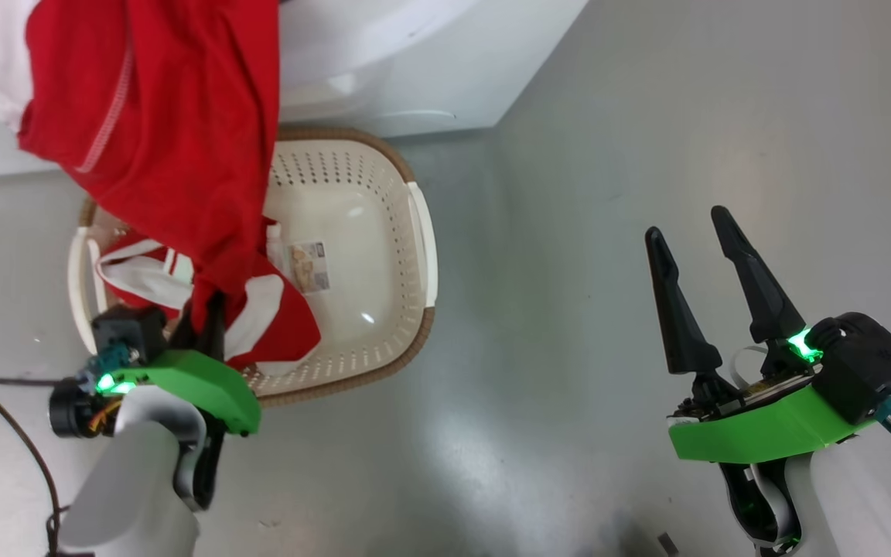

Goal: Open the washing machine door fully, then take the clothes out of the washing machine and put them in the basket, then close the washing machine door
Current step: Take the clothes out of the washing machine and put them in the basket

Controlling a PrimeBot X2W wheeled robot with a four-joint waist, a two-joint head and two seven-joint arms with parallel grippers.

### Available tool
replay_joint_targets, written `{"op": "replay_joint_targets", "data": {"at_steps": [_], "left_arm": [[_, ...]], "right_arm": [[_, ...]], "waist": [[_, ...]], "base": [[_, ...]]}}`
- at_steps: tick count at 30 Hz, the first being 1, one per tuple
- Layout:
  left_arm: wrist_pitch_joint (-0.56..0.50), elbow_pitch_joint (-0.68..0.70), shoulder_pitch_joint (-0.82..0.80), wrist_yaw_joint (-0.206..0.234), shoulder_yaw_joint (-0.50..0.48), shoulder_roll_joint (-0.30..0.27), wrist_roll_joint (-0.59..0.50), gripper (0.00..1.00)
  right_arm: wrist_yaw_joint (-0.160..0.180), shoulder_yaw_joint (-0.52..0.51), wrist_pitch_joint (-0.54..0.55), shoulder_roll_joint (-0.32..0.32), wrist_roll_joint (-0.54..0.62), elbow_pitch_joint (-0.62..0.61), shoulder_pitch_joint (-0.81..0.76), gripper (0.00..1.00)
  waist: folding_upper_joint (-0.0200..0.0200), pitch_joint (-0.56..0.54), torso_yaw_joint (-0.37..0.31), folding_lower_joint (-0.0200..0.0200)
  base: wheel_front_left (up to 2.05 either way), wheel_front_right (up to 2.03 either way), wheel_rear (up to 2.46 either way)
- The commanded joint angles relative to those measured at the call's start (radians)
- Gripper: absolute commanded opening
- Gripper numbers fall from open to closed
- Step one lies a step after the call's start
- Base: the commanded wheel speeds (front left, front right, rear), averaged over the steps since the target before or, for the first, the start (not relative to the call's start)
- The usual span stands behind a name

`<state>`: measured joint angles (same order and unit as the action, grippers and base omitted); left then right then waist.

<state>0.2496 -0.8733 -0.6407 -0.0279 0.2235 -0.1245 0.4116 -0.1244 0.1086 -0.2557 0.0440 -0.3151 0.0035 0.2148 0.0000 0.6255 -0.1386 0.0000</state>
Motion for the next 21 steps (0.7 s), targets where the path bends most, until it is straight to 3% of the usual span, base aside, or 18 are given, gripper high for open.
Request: {"op": "replay_joint_targets", "data": {"at_steps": [1, 21], "left_arm": [[0.011, -0.013, -0.012, -0.006, -0.032, -0.028, 0.012, 0.0], [0.011, -0.329, -0.149, -0.064, -0.032, -0.029, 0.046, 0.0]], "right_arm": [[-0.006, 0.022, -0.006, 0.006, -0.008, -0.024, 0.003, 1.0], [-0.006, 0.032, -0.006, 0.006, -0.029, -0.032, 0.046, 1.0]], "waist": [[0.0, 0.027, -0.017, 0.0], [0.0, 0.131, -0.059, 0.0]], "base": [[0.0, 0.0, 0.0], [0.0, 0.0, 0.0]]}}
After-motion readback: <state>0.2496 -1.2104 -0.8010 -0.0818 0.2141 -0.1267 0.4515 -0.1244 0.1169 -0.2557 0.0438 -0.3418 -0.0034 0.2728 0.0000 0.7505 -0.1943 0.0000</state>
